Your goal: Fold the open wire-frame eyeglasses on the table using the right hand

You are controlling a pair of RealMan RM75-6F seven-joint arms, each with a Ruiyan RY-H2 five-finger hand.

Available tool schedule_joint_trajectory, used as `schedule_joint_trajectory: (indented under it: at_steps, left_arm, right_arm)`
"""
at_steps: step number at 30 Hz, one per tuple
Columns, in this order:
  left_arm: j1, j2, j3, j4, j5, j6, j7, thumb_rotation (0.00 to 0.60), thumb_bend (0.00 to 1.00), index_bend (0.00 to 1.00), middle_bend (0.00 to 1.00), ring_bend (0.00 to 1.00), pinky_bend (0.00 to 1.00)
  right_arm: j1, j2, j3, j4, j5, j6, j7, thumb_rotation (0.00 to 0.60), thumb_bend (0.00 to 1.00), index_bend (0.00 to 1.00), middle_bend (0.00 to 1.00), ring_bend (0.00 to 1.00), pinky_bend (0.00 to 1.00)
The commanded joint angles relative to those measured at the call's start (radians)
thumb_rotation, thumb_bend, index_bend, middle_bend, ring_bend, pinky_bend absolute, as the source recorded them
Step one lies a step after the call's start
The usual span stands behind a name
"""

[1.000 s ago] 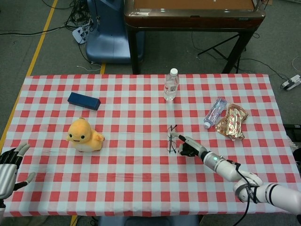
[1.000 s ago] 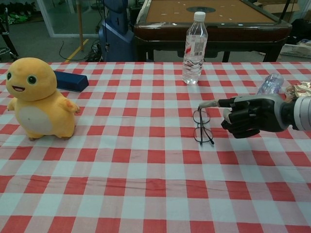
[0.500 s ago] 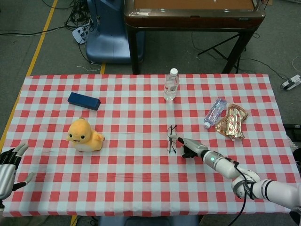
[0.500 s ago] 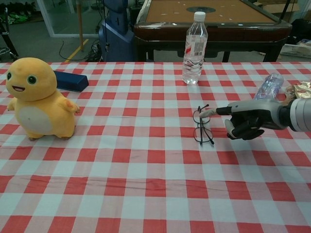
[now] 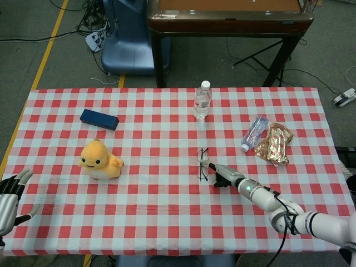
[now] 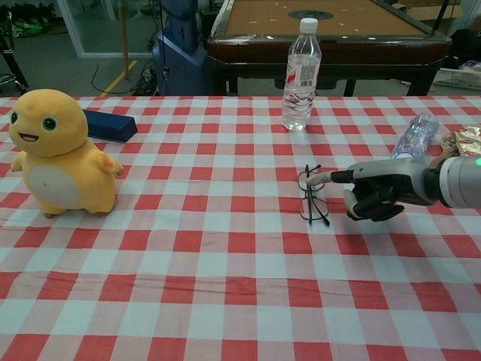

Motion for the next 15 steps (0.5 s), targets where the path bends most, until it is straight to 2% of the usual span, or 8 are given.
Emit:
schedule_joint_trajectory:
  at_steps: [1,9,13,15]
  left_arm:
    - [0.001,0.000,0.000,0.000,0.001,0.002,-0.001,0.600,0.26,0.11,0.10,0.14,0.14]
    - [-0.001,0.001,-0.003,-0.001,0.003,0.004,-0.006,0.600,0.26,0.11,0.10,0.14,0.14]
    - [-0.004,-0.001,-0.005,-0.001,0.006,0.004,-0.006,0.600,0.26,0.11,0.10,0.14,0.14]
    - [-0.005,-0.003,-0.006,-0.001,0.008,0.004,-0.006,0.600,0.26,0.11,0.10,0.14,0.14]
  right_arm:
    - [-0.001,0.000,0.003,-0.003,0.005,0.002,-0.006,0.600,1.00,0.00,1.00,0.99,0.99]
    - [-0.042,0.074,0.018,-0.091,-0.017,0.083,-0.006,0.600,1.00,0.00,1.00,0.99,0.99]
    - [-0.080,0.139,0.015,-0.160,-0.042,0.161,-0.028,0.600,1.00,0.00,1.00,0.99,0.99]
    - [-0.113,0.174,0.006,-0.195,-0.054,0.236,-0.089,0.600,1.00,0.00,0.99,0.98,0.99]
